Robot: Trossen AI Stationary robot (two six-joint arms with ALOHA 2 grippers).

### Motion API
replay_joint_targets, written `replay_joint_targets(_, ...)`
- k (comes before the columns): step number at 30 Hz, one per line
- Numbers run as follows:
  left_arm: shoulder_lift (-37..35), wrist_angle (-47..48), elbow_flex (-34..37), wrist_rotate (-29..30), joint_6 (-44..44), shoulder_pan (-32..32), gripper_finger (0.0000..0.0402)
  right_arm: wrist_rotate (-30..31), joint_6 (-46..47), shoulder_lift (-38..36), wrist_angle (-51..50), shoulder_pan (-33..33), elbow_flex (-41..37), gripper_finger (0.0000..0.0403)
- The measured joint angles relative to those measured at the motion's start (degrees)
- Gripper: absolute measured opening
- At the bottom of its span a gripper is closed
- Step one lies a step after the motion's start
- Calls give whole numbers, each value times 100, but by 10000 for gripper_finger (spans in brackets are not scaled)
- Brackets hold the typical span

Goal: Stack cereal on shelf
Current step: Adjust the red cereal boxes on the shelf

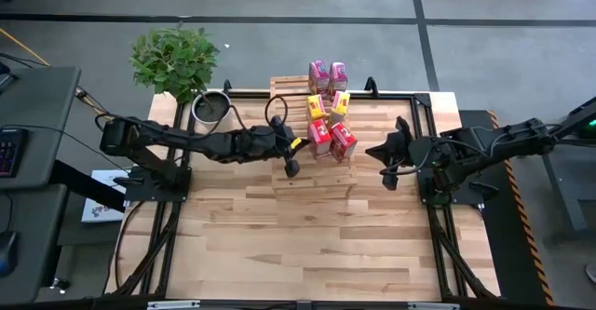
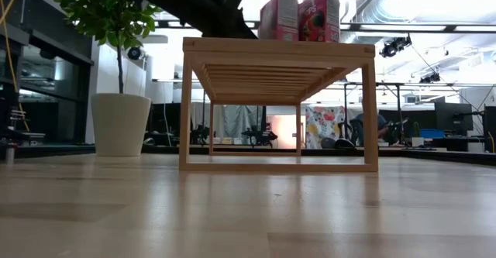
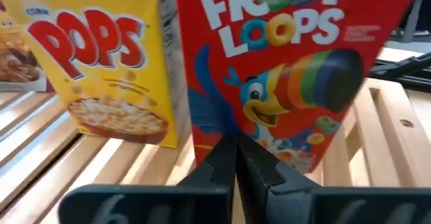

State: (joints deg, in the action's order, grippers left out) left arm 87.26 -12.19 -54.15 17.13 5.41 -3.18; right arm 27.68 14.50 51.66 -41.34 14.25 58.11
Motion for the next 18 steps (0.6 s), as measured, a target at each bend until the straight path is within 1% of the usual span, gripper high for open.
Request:
replay_joint_targets(5, 0, 4, 2, -370, -2, -136, 0, 516, 41, 122, -213, -160, -1, 0)
replay_joint_targets(8, 0, -48, 2, -418, -7, -124, 0, 688, -19, 203, -118, -361, -189, 0)
replay_joint_targets(13, 0, -96, 4, -525, -11, -85, 0, 599, -284, 132, 411, -715, -878, 0)
replay_joint_targets(15, 0, -98, 4, -614, -11, -77, 0, 534, -436, 59, 912, -771, -1150, 0)
replay_joint_targets(18, 0, -109, 4, -702, -11, -79, 0, 95, -660, 39, 1719, -834, -1541, 0)
